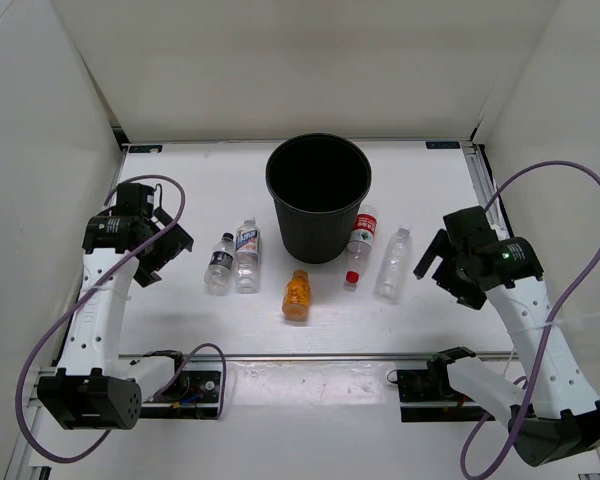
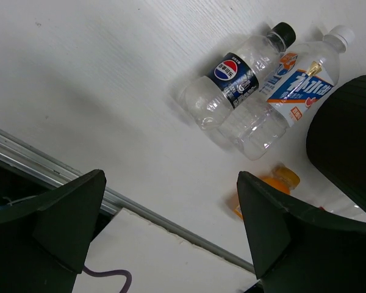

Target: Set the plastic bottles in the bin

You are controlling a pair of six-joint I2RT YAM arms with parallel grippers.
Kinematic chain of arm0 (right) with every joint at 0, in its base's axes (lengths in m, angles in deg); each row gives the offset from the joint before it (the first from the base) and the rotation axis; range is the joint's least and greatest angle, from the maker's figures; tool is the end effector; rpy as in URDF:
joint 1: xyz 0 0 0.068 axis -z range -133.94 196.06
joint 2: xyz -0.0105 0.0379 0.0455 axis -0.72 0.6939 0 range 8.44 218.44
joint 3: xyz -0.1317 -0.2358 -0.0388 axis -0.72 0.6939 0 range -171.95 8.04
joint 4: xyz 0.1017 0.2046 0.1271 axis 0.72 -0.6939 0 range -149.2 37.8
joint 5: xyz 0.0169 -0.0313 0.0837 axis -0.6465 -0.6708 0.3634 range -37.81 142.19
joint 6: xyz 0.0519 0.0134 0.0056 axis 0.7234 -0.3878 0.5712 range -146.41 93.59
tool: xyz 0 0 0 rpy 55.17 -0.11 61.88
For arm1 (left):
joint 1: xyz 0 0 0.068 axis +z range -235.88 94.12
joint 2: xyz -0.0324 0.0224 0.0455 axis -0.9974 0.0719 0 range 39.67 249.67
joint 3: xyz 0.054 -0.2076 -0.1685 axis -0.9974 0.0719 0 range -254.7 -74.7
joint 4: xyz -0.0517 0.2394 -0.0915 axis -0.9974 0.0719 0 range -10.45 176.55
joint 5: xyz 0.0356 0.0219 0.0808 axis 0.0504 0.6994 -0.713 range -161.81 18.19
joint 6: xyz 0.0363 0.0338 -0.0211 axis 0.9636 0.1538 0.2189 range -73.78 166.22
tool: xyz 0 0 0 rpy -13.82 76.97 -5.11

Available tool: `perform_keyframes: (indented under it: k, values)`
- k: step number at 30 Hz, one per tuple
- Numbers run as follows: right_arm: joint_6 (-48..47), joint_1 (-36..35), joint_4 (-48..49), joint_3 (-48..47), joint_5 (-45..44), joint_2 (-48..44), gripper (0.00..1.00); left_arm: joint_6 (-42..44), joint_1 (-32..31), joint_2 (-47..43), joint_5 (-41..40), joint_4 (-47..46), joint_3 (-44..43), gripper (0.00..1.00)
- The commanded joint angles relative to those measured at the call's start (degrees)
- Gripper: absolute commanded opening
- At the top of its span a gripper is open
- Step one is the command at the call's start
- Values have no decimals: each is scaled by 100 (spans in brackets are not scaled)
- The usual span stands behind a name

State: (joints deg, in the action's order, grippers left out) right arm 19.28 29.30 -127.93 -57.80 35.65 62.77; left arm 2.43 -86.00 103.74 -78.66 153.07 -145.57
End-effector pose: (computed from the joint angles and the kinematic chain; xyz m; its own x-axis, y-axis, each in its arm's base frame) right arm 0.1381 0.0309 0.3384 -0.7152 0.5010 -0.4873 0.5067 0.8519 0.1323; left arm 0.1840 0.0038 0.3390 -0.6319 -0.6857 -0.3612 -0.6681 0.7182 -0.1945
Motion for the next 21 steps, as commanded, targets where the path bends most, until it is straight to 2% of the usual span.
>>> perform_keyframes:
  k: [1,3,4,8,17,21]
  values:
    - [-534,-21,74,-78,421,-133,100,-24,-154,17,-228,-145,-164,100]
    - [-910,-21,329,-130,720,-133,100,-129,-207,17,-229,-266,-41,100]
    - [-983,-21,669,-52,818,-133,100,-130,-208,17,15,-355,98,100]
    - [-983,163,1268,211,695,182,100,-68,-208,-114,438,-671,328,100]
    - [-1141,690,2456,546,880,2246,100,108,-322,-220,448,-619,434,100]
    - [-1326,805,2966,546,1363,2784,100,160,-436,-220,273,-566,434,100]
